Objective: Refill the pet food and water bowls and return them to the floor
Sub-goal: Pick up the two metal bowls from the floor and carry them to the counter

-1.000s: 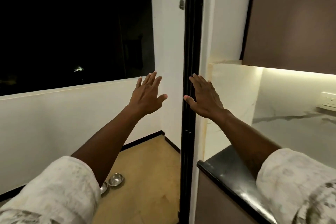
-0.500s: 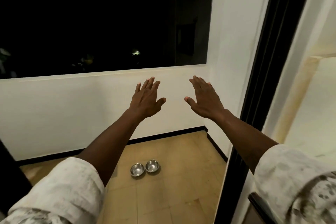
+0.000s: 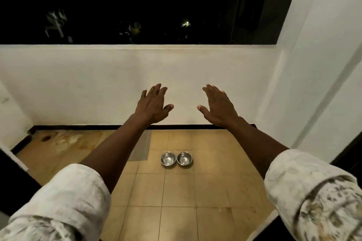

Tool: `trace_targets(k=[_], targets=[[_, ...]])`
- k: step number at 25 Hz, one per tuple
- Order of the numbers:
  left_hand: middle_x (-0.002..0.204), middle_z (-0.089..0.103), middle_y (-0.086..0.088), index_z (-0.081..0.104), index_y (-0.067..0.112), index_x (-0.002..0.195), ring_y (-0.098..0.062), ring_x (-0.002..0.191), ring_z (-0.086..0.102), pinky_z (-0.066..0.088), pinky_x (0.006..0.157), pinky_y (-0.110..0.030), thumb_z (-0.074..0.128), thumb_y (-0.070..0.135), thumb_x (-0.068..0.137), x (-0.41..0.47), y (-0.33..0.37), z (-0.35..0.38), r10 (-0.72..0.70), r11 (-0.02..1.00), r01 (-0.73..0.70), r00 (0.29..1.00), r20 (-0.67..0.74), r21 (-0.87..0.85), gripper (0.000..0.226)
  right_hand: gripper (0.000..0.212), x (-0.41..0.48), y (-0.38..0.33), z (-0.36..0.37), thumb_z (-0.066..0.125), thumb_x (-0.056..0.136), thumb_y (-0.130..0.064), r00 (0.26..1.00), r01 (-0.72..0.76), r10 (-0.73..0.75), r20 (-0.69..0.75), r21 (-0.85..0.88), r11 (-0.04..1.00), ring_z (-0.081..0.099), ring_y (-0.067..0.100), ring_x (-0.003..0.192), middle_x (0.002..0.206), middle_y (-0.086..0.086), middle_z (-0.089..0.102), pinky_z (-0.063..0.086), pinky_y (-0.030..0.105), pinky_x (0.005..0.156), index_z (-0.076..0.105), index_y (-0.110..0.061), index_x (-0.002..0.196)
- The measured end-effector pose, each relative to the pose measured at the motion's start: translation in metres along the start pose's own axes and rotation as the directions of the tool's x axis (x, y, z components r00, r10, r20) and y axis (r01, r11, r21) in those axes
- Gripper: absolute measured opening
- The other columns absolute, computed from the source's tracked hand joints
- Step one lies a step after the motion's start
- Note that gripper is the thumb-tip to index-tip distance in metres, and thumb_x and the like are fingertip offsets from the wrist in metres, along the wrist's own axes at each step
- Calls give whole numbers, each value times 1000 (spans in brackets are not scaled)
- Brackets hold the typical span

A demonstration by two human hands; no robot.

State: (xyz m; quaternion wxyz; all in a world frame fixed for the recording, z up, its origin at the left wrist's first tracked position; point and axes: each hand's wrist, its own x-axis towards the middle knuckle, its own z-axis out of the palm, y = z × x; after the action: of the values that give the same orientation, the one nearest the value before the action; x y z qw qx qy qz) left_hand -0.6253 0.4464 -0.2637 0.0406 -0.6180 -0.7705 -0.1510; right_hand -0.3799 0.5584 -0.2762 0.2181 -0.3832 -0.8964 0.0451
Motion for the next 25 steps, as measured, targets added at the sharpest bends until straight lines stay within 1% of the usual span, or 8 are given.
trace_targets(k=[3, 5, 8, 12, 16, 19, 22, 25], targets=[[174, 12, -12, 23, 15, 163, -28, 161, 11, 9, 130, -52, 51, 52, 103, 40, -38, 43, -21, 1000, 22, 998, 62, -7, 76, 73, 42, 14, 55, 52, 102, -45, 998, -21, 19, 65, 30, 999, 12, 24, 160, 171, 8, 19, 12, 49, 129, 24, -13, 162], [174, 12, -13, 22, 15, 163, -28, 161, 11, 9, 130, -52, 52, 51, 102, 61, -60, 64, -45, 998, 50, 990, 136, -33, 77, 74, 67, 22, 88, 51, 102, -46, 991, -53, 46, 128, 52, 997, 11, 24, 160, 172, 8, 18, 12, 48, 129, 22, -14, 162], [174, 12, -13, 21, 15, 163, -29, 161, 12, 10, 130, -53, 53, 51, 102, 100, -90, 89, -56, 998, 56, 974, 219, 5, 78, 74, 103, 34, 128, 53, 102, -46, 979, -107, 94, 181, 61, 992, 14, 25, 159, 171, 9, 20, 14, 49, 128, 24, -13, 161], [173, 15, -14, 22, 14, 163, -30, 160, 15, 13, 129, -54, 54, 51, 102, 145, -117, 128, -68, 997, 73, 959, 275, -9, 78, 74, 138, 57, 176, 53, 102, -46, 956, -143, 123, 266, 56, 988, 16, 27, 159, 170, 11, 22, 17, 50, 128, 25, -11, 161], [173, 18, -15, 23, 14, 162, -32, 159, 21, 18, 128, -55, 58, 51, 100, 195, -137, 173, -100, 994, 106, 931, 352, 1, 81, 74, 181, 93, 220, 53, 102, -47, 936, -173, 143, 321, 67, 983, 18, 28, 158, 170, 11, 23, 19, 52, 127, 26, -12, 160], [171, 22, -16, 25, 12, 162, -34, 157, 25, 25, 126, -54, 61, 50, 99, 244, -148, 215, -126, 990, 138, 919, 374, -6, 82, 73, 216, 133, 264, 57, 100, -46, 927, -200, 159, 341, 90, 976, 26, 30, 155, 166, 13, 31, 25, 54, 125, 30, -11, 158], [169, 29, -16, 29, 13, 161, -35, 154, 32, 34, 121, -54, 63, 49, 98, 293, -156, 267, -202, 972, 234, 891, 406, -30, 80, 72, 249, 179, 315, 58, 100, -44, 885, -287, 217, 413, 115, 951, 32, 32, 152, 164, 14, 35, 29, 49, 123, 32, -10, 157], [165, 36, -14, 32, 13, 159, -36, 149, 39, 41, 116, -53, 65, 48, 96, 323, -167, 326, -267, 942, 331, 834, 483, -50, 79, 69, 272, 219, 363, 56, 101, -45, 817, -387, 283, 502, 114, 915, 36, 32, 149, 161, 14, 39, 35, 46, 120, 33, -10, 156]])
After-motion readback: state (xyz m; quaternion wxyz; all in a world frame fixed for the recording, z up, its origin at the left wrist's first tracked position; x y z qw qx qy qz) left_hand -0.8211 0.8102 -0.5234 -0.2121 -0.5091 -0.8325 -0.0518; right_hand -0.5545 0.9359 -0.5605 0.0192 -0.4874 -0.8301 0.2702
